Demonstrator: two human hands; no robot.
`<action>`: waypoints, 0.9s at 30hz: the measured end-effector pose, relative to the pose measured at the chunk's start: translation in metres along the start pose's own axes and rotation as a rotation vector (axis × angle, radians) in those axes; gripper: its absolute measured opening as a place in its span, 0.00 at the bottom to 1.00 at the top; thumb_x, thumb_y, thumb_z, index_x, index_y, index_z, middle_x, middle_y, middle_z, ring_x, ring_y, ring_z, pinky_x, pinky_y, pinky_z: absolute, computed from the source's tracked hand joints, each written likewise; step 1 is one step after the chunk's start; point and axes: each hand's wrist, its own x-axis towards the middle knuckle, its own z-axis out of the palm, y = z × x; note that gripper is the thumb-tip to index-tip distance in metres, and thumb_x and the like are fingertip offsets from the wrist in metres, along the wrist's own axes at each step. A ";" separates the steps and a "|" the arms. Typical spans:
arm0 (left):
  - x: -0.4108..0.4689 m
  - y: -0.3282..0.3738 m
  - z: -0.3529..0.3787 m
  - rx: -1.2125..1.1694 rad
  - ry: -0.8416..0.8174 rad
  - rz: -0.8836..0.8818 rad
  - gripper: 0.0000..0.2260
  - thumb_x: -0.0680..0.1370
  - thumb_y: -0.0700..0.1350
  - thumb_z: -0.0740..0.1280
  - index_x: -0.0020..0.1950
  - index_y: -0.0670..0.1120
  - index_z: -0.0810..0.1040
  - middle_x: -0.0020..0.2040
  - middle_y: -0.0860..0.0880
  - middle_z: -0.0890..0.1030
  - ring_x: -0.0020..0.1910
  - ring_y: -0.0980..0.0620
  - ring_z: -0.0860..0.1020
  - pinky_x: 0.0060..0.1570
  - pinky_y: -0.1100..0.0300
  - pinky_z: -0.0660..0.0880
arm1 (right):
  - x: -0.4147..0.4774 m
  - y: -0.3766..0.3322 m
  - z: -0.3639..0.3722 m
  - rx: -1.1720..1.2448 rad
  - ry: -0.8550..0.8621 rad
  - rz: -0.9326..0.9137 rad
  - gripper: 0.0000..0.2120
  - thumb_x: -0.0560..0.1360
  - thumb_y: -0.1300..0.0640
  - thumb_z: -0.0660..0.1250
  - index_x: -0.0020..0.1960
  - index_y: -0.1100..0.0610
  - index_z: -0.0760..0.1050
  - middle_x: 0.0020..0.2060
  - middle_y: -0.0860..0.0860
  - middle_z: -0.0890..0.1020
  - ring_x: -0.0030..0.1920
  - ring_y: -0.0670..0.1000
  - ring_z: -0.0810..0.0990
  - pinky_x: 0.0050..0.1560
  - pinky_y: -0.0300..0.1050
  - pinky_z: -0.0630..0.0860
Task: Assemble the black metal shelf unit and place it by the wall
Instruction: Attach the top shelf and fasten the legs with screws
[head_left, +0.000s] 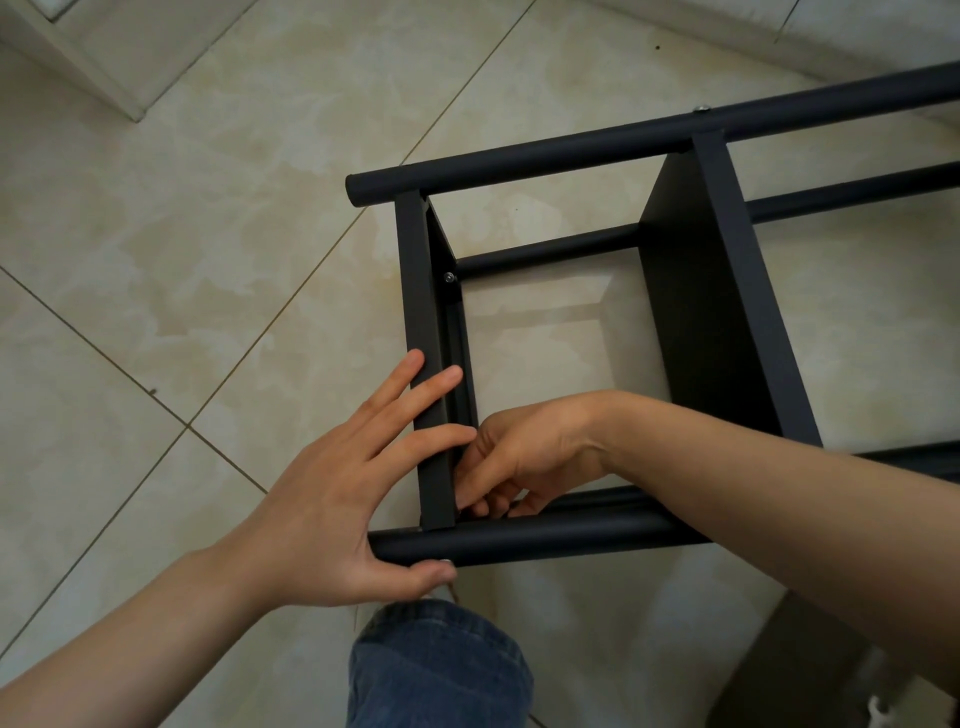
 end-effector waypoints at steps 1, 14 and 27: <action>0.000 0.000 0.000 0.001 0.000 -0.001 0.36 0.69 0.66 0.70 0.74 0.53 0.68 0.83 0.52 0.55 0.82 0.46 0.50 0.63 0.56 0.70 | 0.000 0.000 0.000 -0.007 0.006 0.000 0.15 0.79 0.59 0.67 0.34 0.52 0.80 0.32 0.48 0.76 0.35 0.45 0.73 0.43 0.39 0.71; 0.000 -0.001 0.000 0.014 -0.025 -0.003 0.36 0.69 0.66 0.70 0.74 0.54 0.69 0.83 0.52 0.55 0.82 0.46 0.49 0.63 0.60 0.68 | 0.000 -0.001 0.006 -0.053 0.051 0.007 0.12 0.78 0.59 0.67 0.35 0.53 0.79 0.31 0.48 0.76 0.35 0.46 0.73 0.44 0.41 0.70; -0.001 0.000 -0.001 0.018 -0.028 -0.011 0.36 0.70 0.66 0.70 0.74 0.54 0.68 0.83 0.53 0.54 0.82 0.47 0.48 0.64 0.62 0.67 | -0.004 -0.001 0.010 -0.077 0.092 -0.036 0.19 0.78 0.59 0.67 0.29 0.50 0.79 0.30 0.48 0.76 0.36 0.46 0.73 0.45 0.42 0.70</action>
